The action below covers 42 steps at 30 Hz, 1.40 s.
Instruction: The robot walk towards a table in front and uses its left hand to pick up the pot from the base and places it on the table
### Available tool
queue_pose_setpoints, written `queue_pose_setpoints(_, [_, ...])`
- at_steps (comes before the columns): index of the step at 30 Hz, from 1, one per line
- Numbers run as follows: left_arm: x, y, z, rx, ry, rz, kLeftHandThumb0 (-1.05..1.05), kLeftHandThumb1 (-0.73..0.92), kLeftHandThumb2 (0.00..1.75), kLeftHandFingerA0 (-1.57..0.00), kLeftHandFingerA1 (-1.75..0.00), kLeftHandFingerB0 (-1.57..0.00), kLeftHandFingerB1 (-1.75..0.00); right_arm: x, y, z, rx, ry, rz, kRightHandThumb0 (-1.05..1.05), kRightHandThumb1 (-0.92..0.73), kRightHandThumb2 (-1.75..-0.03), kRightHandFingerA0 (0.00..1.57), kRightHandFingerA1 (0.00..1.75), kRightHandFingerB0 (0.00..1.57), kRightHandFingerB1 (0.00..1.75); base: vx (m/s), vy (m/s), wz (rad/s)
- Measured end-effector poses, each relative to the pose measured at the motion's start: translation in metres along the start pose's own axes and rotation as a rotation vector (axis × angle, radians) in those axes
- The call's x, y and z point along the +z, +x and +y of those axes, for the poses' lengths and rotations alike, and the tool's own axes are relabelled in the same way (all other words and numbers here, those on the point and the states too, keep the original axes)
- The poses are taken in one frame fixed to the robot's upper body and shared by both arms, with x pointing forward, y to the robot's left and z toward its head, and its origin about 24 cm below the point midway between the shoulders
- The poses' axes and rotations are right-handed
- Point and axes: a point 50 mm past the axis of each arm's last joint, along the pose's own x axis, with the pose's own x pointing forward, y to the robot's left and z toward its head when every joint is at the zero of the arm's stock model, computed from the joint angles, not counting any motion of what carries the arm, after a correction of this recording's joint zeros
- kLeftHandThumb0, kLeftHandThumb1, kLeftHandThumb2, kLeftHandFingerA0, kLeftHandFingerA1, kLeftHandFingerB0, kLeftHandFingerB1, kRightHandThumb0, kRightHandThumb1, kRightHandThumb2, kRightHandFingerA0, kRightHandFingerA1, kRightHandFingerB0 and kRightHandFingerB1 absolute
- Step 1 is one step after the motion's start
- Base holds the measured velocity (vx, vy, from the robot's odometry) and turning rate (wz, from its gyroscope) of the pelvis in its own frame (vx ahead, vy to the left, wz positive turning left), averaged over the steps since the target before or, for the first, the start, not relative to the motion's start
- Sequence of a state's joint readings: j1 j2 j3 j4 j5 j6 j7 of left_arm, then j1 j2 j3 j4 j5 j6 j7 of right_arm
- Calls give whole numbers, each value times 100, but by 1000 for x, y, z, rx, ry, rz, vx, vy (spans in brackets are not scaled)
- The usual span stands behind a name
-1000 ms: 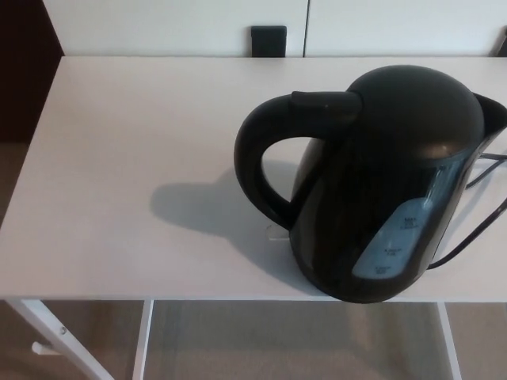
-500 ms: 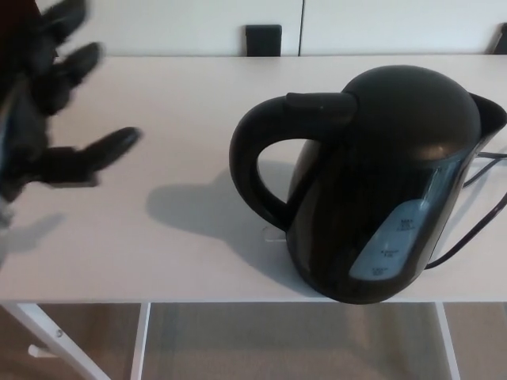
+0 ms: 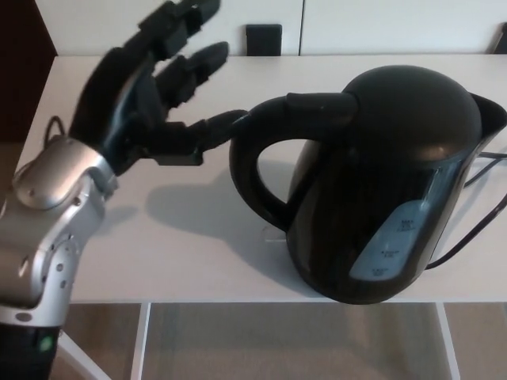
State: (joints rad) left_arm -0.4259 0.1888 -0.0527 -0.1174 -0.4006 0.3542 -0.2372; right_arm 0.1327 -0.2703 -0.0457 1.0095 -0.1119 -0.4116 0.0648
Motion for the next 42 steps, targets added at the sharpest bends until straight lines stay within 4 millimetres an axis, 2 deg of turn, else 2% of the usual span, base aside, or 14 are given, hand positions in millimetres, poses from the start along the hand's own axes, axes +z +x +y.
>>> queue_pose_setpoints(1, [-1,1,-1,-4,-7,10,-29,45,55,-13,-31,-9,-23,1,0,0,1,-1,-2,-35,-64,-58,67,45,55,40,0,0,0])
queue_pose_setpoints(10, [-11,7,-13,-39,-64,116,-29,44,55,-13,-32,-8,-22,4,3,0,-1,2,-12,-32,-64,-58,64,46,52,41,0,0,0])
queue_pose_setpoints(11, [-11,7,-14,-40,-67,123,-32,46,63,-8,-36,-4,-25,5,3,0,-1,3,-13,-33,-65,-58,65,45,53,41,0,0,0])
queue_pose_setpoints(15, [-16,7,-19,-58,-48,157,-31,47,63,-9,-36,-2,-27,5,3,0,1,1,-16,-33,-65,-58,65,45,53,40,0,0,0])
queue_pose_setpoints(16, [-18,7,-20,-62,-46,164,-36,28,70,-4,-43,0,-37,6,3,0,1,0,-17,-35,-64,-58,66,44,53,40,0,0,0])
queue_pose_setpoints(17, [-19,6,-22,-66,-41,175,-22,33,85,-1,-49,0,-47,6,4,0,2,0,-18,-33,-65,-58,65,44,53,40,0,0,0])
queue_pose_setpoints(29, [-33,8,-35,-117,-17,246,-22,37,88,-1,-49,0,-47,12,5,-1,-1,1,-40,-34,-65,-60,65,45,52,40,0,0,0])
queue_pose_setpoints(40, [-36,10,-40,-126,-4,257,-23,32,84,-1,-49,0,-47,17,7,-3,-4,2,-47,-36,-65,-59,67,45,54,40,0,0,0])
queue_pose_setpoints(41, [-36,10,-40,-125,-3,257,-50,43,68,-23,-43,-11,-35,17,7,-3,-4,2,-45,-33,-64,-58,64,45,52,41,0,0,0])
queue_pose_setpoints(42, [-36,10,-40,-125,0,258,-43,61,59,-63,-43,-24,-29,17,7,-3,-4,2,-44,-32,-65,-58,64,45,53,41,0,0,0])
